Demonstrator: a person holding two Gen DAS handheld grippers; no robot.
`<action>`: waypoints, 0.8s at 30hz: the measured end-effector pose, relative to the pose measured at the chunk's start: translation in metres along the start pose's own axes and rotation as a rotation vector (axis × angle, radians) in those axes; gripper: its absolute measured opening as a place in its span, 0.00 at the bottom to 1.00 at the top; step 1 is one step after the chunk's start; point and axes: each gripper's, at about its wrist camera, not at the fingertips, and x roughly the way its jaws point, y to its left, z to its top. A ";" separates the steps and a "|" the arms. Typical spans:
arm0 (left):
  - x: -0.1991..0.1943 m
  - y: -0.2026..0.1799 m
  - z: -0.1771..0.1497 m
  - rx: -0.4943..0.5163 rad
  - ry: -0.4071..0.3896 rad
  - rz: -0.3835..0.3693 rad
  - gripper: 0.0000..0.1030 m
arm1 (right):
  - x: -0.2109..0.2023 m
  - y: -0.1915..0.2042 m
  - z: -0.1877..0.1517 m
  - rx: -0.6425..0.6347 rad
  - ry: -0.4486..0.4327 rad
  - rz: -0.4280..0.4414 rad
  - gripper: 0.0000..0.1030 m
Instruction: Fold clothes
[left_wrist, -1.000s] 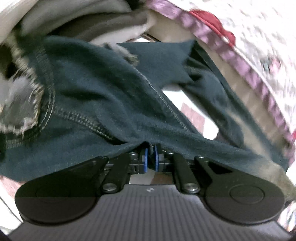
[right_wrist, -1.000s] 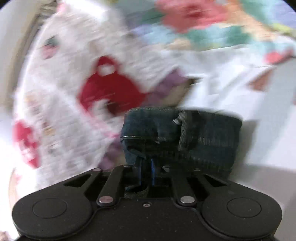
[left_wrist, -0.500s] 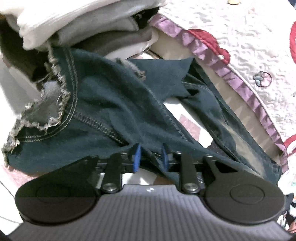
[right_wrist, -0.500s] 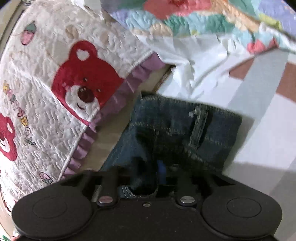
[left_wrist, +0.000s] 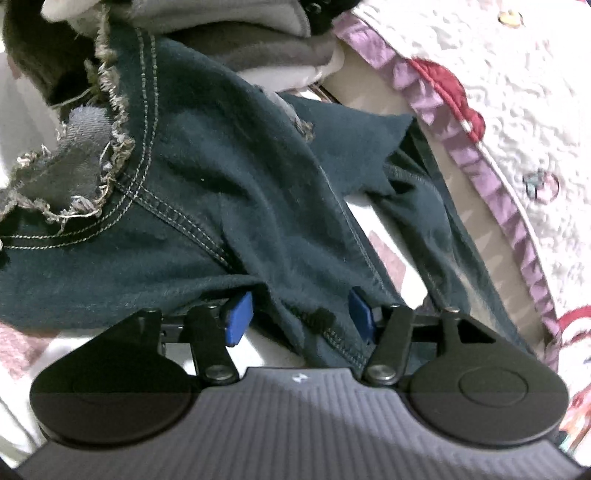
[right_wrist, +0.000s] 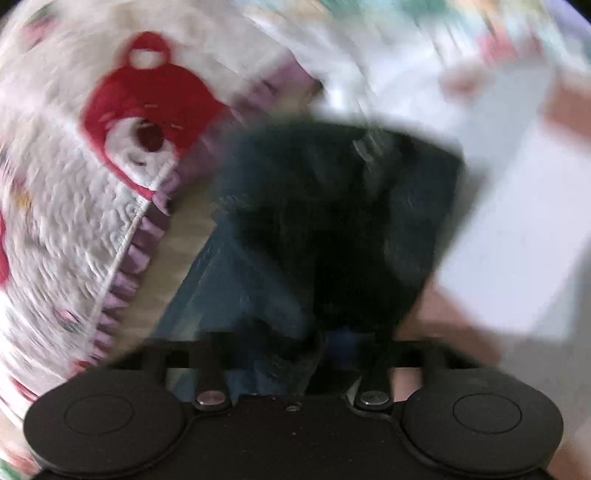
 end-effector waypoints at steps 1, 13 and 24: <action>-0.005 0.000 0.000 -0.006 -0.020 0.013 0.01 | -0.005 0.007 -0.001 -0.064 -0.047 -0.004 0.13; -0.089 0.010 -0.019 0.036 -0.041 0.019 0.00 | -0.163 0.003 -0.021 -0.043 -0.071 -0.317 0.09; -0.092 0.031 -0.026 -0.054 -0.105 0.044 0.00 | -0.103 0.017 -0.045 0.113 -0.003 -0.243 0.63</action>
